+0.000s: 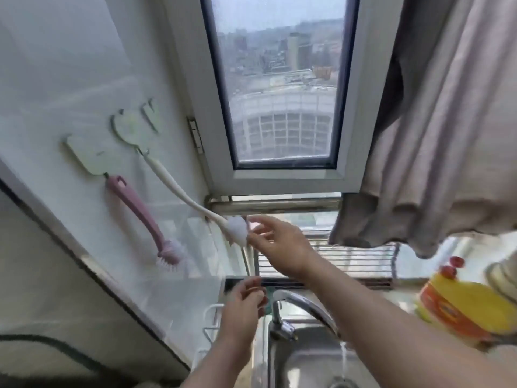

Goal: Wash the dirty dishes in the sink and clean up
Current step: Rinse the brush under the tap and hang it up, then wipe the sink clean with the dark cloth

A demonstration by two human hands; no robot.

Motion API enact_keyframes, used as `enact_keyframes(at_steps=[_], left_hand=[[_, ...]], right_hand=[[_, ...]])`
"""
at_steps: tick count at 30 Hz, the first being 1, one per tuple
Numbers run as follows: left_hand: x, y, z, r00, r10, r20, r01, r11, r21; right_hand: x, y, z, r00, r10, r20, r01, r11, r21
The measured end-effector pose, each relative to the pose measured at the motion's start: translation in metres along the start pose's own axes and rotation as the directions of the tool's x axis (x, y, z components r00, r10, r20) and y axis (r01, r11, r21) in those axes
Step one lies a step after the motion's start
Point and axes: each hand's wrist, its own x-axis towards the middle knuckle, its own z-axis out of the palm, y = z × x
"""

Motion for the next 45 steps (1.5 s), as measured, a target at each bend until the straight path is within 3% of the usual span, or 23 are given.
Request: enact_keyframes(at_steps=[2,4,7,10,12,15,18,22,26,30,33,35,38,43,45], left_hand=[[-0.007,-0.021,0.021,0.991,-0.056,0.124,0.048,0.997,0.06],[-0.018,-0.041,0.044,0.969,-0.095,0.228,0.065,0.988,0.137],[-0.031,-0.063,0.076,0.985,0.007,0.172,-0.058,0.954,0.296],[-0.046,-0.087,0.102,0.982,0.171,0.082,-0.189,0.882,0.432],[-0.055,-0.112,0.111,0.97,0.227,0.085,-0.239,0.838,0.491],[-0.069,-0.15,0.125,0.958,0.116,0.264,-0.255,0.764,0.593],[-0.077,-0.173,0.154,0.938,-0.038,0.346,-0.167,0.822,0.544],[-0.072,-0.168,0.208,0.852,-0.258,0.456,-0.014,0.859,0.512],[-0.058,-0.152,0.255,0.869,-0.172,0.464,-0.075,0.881,0.467],[-0.034,-0.13,0.29,0.866,-0.072,0.494,-0.175,0.883,0.435],[-0.016,-0.116,0.3,0.839,-0.038,0.543,-0.246,0.864,0.44],[-0.011,-0.107,0.3,0.781,-0.055,0.622,-0.266,0.872,0.411],[-0.022,-0.095,0.299,0.668,-0.102,0.737,-0.264,0.894,0.363],[-0.066,-0.097,0.309,0.472,-0.177,0.864,-0.161,0.946,0.281],[-0.087,-0.1,0.325,0.404,-0.155,0.902,-0.165,0.957,0.238]], right_hand=[[-0.034,0.054,-0.018,0.992,0.102,-0.069,-0.102,0.995,0.009],[-0.082,0.116,-0.044,0.942,0.304,-0.144,-0.298,0.953,0.059],[-0.16,0.198,-0.092,0.795,0.502,-0.341,-0.52,0.853,0.046],[-0.213,0.245,-0.139,0.647,0.549,-0.529,-0.642,0.766,0.011],[-0.228,0.265,-0.168,0.59,0.484,-0.646,-0.673,0.737,-0.063],[-0.22,0.294,-0.205,0.628,0.366,-0.687,-0.698,0.656,-0.288],[-0.199,0.318,-0.221,0.678,0.457,-0.576,-0.723,0.555,-0.411],[-0.18,0.339,-0.225,0.66,0.62,-0.425,-0.751,0.575,-0.326],[-0.175,0.338,-0.222,0.651,0.657,-0.381,-0.747,0.644,-0.165],[-0.186,0.315,-0.234,0.698,0.629,-0.341,-0.659,0.751,0.038],[-0.207,0.29,-0.255,0.757,0.618,-0.21,-0.603,0.786,0.137],[-0.224,0.27,-0.272,0.791,0.593,-0.148,-0.572,0.804,0.162],[-0.255,0.244,-0.291,0.796,0.582,-0.166,-0.543,0.809,0.226],[-0.325,0.203,-0.292,0.744,0.562,-0.362,-0.528,0.826,0.197],[-0.359,0.194,-0.286,0.678,0.564,-0.471,-0.555,0.813,0.175]])
